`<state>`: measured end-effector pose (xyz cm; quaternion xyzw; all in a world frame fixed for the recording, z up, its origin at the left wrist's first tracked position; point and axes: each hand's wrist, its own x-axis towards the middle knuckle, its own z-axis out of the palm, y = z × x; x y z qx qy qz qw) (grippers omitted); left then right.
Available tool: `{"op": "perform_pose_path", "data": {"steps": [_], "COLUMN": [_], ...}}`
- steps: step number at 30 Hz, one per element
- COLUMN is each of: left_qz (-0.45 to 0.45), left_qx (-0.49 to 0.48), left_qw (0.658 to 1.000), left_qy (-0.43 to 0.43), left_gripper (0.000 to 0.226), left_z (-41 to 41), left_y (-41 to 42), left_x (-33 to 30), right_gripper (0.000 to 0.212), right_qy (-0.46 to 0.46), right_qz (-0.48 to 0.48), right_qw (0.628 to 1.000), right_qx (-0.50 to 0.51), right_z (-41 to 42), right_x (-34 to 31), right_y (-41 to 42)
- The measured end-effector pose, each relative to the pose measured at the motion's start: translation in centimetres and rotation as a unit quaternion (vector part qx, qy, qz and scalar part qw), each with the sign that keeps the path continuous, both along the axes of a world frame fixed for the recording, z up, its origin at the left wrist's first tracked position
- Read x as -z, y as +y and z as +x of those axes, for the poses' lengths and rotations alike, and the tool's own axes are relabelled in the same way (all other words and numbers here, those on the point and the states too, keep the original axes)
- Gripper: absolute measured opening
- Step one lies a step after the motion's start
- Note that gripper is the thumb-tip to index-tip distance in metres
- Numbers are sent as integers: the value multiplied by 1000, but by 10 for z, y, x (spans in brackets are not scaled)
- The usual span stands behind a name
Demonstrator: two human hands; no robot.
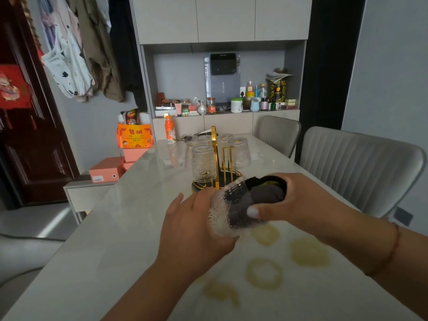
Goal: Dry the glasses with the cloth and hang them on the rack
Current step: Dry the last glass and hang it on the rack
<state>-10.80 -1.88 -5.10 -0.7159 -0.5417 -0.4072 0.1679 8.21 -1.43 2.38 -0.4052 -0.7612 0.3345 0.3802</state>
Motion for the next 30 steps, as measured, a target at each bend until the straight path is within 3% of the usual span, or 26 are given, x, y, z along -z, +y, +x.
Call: {"op": "perform_pose_path", "data": {"steps": [1,3,5,7,8,10,13,15,18,20,22,25,27,29,30], "left_qz": [11,27,31,29,25,11,-16,-23,-51,-134,-237,-329,-396,-457,-473], "left_qx": [-4,-19,-34,-53,-64,-85,-104,-112,-73,-36,55,239,348,432,454], "left_qw": [1000,999,999,998,998,996,994,993,996,985,937,815,683,521,474], "left_qy": [-7,-19,-21,-3,12,29,31,33,-12,-106,-248,-413,-505,-577,-588], "left_gripper": [75,81,83,85,85,83,78,72,61,56,55,42,50,62,66], "left_z": [-2,-5,-6,-3,-1,2,9,15,21,21,19,12,8,9,10], "left_y": [-1,-2,-3,-3,-3,-2,-4,-6,-14,-21,-23,-17,-15,-15,-16], "left_x": [0,-1,-2,-2,-2,-1,-3,-4,-11,-21,-28,-35,-33,-29,-28], "right_gripper": [21,41,68,63,54,44,46,52,49,44,37,34,31,26,28], "right_qy": [3,14,113,189,182,83,-28,-99,-56,-20,4,40,93,139,142], "right_qz": [-24,-155,-262,-289,-273,-207,-72,66,161,181,207,256,270,265,261], "right_qw": [1000,987,956,938,944,973,993,982,962,961,961,957,955,954,955], "right_qx": [5,-26,-74,-37,4,56,86,145,212,209,185,133,78,21,4], "right_z": [1,6,10,6,3,-8,-24,-32,-38,-38,-36,-33,-29,-26,-25], "right_x": [-7,-17,-20,-15,-8,0,8,15,18,21,23,19,13,6,4], "right_y": [-3,-3,-1,3,5,3,-1,0,5,9,11,13,15,15,16]}}
